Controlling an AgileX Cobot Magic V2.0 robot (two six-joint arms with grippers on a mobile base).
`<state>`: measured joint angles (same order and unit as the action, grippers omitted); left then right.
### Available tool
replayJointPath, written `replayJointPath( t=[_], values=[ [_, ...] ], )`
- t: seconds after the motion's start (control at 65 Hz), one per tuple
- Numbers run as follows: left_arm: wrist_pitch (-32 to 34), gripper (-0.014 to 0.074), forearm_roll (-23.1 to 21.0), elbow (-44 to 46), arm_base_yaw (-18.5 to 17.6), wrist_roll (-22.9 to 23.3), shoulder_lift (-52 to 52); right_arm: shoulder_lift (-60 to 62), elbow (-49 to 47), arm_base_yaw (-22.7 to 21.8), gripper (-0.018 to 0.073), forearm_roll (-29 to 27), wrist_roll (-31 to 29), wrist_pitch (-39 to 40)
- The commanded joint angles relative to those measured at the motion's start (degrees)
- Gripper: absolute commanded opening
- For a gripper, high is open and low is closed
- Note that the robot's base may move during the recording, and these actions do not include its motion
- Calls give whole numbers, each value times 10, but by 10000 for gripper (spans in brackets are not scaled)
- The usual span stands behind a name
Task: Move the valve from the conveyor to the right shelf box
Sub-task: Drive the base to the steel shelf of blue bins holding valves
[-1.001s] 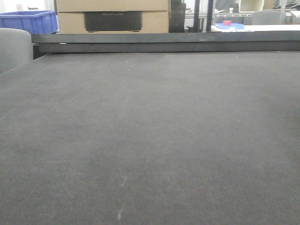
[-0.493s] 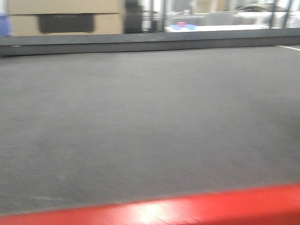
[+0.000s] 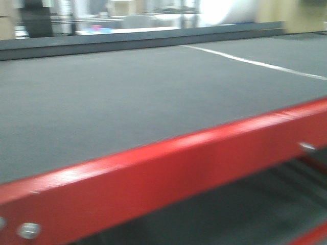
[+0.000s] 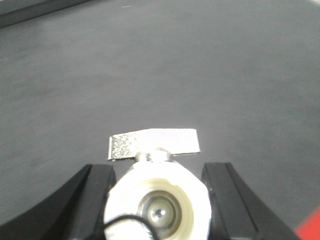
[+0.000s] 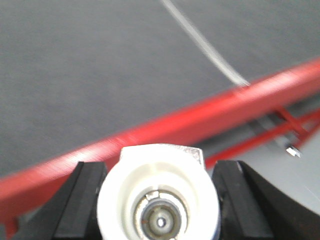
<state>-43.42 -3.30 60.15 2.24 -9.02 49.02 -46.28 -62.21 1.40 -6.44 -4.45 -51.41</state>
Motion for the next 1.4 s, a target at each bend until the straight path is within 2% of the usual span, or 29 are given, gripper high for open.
replayJointPath(
  t=[0.0, 1.385],
  values=[
    [28, -111, -5, 9, -3, 4, -6, 6, -10, -1, -153, 4, -2, 39],
    [28, -111, -5, 9, -3, 4, -6, 8, -10, -1, -153, 4, -2, 39]
  ],
)
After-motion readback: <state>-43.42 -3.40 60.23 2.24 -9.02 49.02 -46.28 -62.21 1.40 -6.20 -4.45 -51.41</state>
